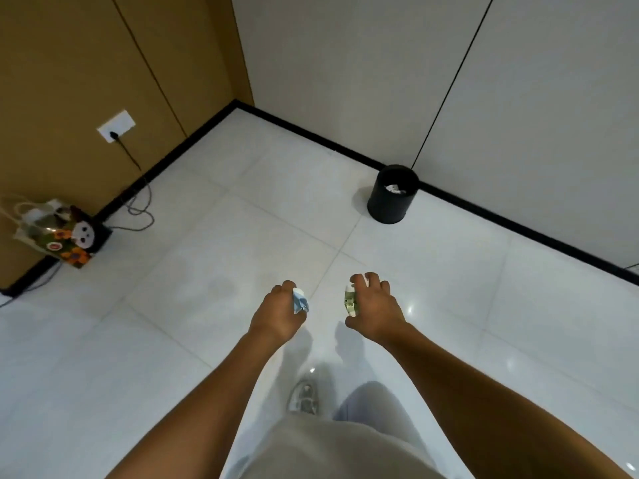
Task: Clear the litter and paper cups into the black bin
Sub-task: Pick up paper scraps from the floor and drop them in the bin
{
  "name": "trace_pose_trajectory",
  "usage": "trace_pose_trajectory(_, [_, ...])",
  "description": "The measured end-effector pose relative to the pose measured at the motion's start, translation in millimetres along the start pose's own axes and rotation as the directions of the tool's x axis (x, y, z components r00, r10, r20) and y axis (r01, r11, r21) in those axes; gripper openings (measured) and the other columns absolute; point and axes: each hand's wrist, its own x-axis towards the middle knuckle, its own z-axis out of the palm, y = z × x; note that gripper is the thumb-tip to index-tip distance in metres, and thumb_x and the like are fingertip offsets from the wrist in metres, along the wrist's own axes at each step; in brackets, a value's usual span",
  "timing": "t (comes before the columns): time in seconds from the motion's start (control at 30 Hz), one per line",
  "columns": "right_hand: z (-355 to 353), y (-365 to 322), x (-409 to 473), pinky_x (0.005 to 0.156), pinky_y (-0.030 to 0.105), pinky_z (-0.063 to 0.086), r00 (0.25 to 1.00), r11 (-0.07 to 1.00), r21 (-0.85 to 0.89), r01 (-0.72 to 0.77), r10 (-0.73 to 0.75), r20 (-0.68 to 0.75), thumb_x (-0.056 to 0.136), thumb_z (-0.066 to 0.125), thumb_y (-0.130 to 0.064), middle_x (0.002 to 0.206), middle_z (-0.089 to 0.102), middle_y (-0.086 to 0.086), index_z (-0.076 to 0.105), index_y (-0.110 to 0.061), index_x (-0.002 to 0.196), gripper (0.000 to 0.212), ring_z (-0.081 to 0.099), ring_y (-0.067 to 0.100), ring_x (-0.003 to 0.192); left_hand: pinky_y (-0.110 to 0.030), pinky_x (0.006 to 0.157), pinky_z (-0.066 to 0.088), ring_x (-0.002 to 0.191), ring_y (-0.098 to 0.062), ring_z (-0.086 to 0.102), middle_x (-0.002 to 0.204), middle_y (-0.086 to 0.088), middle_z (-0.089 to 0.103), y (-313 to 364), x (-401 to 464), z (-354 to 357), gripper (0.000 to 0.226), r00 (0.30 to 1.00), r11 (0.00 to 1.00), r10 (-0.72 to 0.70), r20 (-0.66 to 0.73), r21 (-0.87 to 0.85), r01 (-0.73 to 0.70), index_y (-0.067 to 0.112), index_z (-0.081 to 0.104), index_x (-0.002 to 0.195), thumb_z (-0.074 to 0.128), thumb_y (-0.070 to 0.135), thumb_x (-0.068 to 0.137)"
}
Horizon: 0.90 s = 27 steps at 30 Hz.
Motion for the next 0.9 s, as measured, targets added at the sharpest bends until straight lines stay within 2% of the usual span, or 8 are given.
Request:
trace_pose_trajectory(0.27, [-67.4, 76.1, 107.3, 0.086, 0.036, 0.047, 0.99, 0.988, 0.072, -0.133, 0.135, -0.029, 0.071, 0.075, -0.027, 0.141, 0.032, 0.008, 0.033, -0.02, 0.137, 0.079, 0.039, 0.03, 0.119, -0.033, 0.09, 0.048, 0.106, -0.026, 0.056, 0.118, -0.011, 0.055, 98.2, 141.8, -8.4, 0.041, 0.992, 0.989, 0.092, 0.081, 0.106, -0.101, 0.01, 0.048, 0.12, 0.066, 0.024, 0.086])
trace_pose_trajectory(0.47, [-135.6, 159.0, 214.4, 0.081, 0.036, 0.044, 0.981, 0.98, 0.111, -0.168, 0.177, -0.077, 0.07, 0.073, -0.027, 0.137, 0.033, 0.007, 0.034, -0.02, 0.134, 0.075, 0.039, 0.03, 0.114, -0.031, 0.094, 0.047, 0.11, -0.025, 0.054, 0.123, -0.01, 0.052, 201.0, 261.4, 11.1, 0.044, 0.982, 0.978, 0.134, 0.131, 0.143, -0.152, 0.012, 0.044, 0.124, 0.065, 0.024, 0.087])
trace_pose_trajectory(0.6, [-174.4, 208.8, 269.2, 0.083, 0.037, 0.046, 0.978, 0.975, 0.108, -0.195, 0.201, -0.052, 0.07, 0.074, -0.029, 0.136, 0.034, 0.007, 0.034, -0.02, 0.133, 0.075, 0.039, 0.03, 0.115, -0.033, 0.095, 0.047, 0.112, -0.024, 0.054, 0.125, -0.009, 0.052, 261.0, 322.7, 23.5, 0.046, 0.977, 0.975, 0.149, 0.155, 0.139, -0.171, 0.014, 0.043, 0.126, 0.066, 0.025, 0.087])
trace_pose_trajectory(0.73, [-201.6, 239.3, 316.7, 0.085, 0.039, 0.047, 0.971, 0.965, 0.114, -0.238, 0.24, -0.002, 0.07, 0.074, -0.028, 0.135, 0.034, 0.007, 0.033, -0.02, 0.135, 0.077, 0.039, 0.03, 0.115, -0.031, 0.096, 0.047, 0.113, -0.023, 0.054, 0.126, -0.008, 0.052, 293.2, 372.6, 28.2, 0.048, 0.976, 0.979, 0.125, 0.18, 0.135, -0.15, 0.015, 0.042, 0.127, 0.066, 0.028, 0.087])
trace_pose_trajectory(0.9, [-220.3, 262.1, 386.7, 0.082, 0.036, 0.044, 0.963, 0.952, 0.146, -0.268, 0.266, 0.032, 0.07, 0.073, -0.028, 0.133, 0.034, 0.006, 0.032, -0.021, 0.134, 0.076, 0.039, 0.029, 0.113, -0.031, 0.095, 0.047, 0.114, -0.022, 0.052, 0.126, -0.006, 0.051, 313.2, 447.2, 22.9, 0.049, 0.971, 0.98, 0.103, 0.218, 0.147, -0.137, 0.017, 0.042, 0.127, 0.066, 0.029, 0.086])
